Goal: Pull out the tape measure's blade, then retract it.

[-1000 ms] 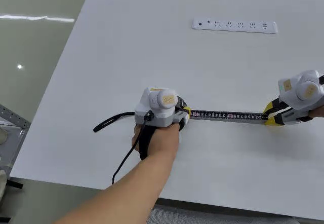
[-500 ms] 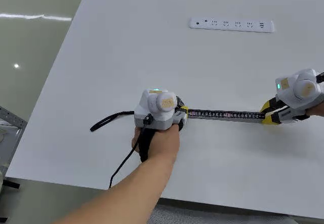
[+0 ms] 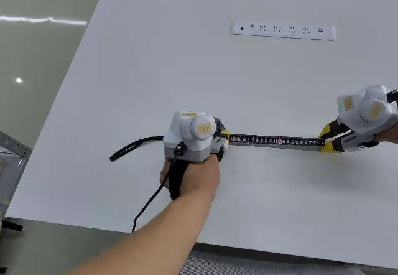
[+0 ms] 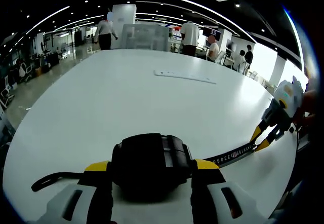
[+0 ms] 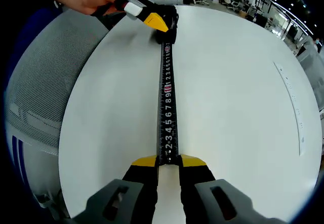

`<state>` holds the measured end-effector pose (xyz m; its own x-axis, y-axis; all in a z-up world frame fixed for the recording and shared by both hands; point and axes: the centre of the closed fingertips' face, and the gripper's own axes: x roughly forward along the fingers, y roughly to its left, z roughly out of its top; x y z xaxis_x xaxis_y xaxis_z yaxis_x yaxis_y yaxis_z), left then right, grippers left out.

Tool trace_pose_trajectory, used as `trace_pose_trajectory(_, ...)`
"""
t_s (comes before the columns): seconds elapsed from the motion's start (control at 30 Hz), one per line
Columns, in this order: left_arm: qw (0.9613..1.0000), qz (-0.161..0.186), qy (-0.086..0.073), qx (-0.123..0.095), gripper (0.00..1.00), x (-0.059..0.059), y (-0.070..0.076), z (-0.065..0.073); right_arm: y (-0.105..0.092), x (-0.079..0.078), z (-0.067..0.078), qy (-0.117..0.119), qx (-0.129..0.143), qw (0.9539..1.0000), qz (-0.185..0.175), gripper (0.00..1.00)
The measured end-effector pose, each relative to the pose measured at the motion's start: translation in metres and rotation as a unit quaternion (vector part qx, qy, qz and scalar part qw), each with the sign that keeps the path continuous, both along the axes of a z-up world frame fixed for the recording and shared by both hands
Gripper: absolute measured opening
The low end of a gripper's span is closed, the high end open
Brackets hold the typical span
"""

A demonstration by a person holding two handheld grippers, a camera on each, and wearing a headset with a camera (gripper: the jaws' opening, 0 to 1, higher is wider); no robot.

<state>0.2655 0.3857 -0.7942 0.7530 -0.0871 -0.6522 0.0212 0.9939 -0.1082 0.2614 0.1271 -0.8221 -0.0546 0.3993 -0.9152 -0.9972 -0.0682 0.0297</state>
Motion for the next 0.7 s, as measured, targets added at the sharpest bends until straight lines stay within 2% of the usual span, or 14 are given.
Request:
trace_pose_trajectory(0.23,1.0000,-0.003,0.000,0.001,0.57,0.000,0.000,0.000,0.000,0.000,0.001,0.000,-0.002,1.0000,0.001,0.12)
trace_pose_trajectory(0.3,1.0000,-0.004,0.000,0.000,0.57,0.000,0.000,0.000,0.004,-0.002,0.000,0.006,0.004,1.0000,-0.002,0.12)
trace_pose_trajectory(0.7,1.0000,-0.006,0.000,-0.007,0.56,0.000,0.000,0.000,0.015,-0.002,-0.001,0.004,0.007,1.0000,0.005,0.12)
